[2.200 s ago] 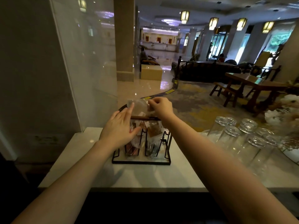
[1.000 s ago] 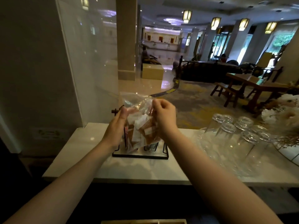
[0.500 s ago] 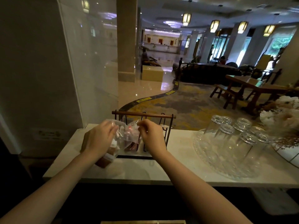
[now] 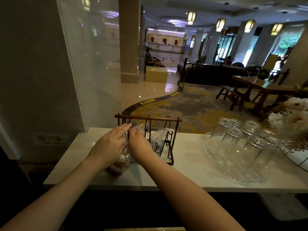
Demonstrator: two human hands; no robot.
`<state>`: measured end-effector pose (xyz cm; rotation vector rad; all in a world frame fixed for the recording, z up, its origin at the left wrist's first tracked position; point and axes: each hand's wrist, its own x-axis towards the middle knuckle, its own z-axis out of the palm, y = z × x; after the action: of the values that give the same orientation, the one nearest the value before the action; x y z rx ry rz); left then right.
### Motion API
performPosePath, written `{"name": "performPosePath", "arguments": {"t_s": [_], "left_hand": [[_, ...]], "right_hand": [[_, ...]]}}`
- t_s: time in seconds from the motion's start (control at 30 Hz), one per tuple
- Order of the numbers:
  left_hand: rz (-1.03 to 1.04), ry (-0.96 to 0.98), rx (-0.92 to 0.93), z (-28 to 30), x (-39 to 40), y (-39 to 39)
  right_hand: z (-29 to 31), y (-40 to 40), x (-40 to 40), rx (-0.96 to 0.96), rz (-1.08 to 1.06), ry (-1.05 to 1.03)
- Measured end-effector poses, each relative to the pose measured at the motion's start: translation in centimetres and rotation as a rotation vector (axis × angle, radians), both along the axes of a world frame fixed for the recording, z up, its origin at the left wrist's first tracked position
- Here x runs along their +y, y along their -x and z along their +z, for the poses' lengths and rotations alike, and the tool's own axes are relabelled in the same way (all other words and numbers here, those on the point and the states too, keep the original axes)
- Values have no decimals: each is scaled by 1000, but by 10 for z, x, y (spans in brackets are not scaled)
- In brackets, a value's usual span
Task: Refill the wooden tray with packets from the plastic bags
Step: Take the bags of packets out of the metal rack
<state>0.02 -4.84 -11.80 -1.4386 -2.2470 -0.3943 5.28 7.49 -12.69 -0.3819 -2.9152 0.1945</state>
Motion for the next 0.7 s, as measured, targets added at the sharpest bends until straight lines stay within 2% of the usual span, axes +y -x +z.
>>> {"name": "performPosePath", "arguments": {"t_s": [0.3, 0.53, 0.7], "left_hand": [[60, 50, -113, 6, 0, -10], [115, 67, -118, 8, 2, -18], [200, -8, -298, 22, 4, -36]], "right_hand": [[16, -13, 3, 194, -17, -63], [16, -46, 21, 384, 83, -57], [12, -59, 28, 348, 193, -46]]}}
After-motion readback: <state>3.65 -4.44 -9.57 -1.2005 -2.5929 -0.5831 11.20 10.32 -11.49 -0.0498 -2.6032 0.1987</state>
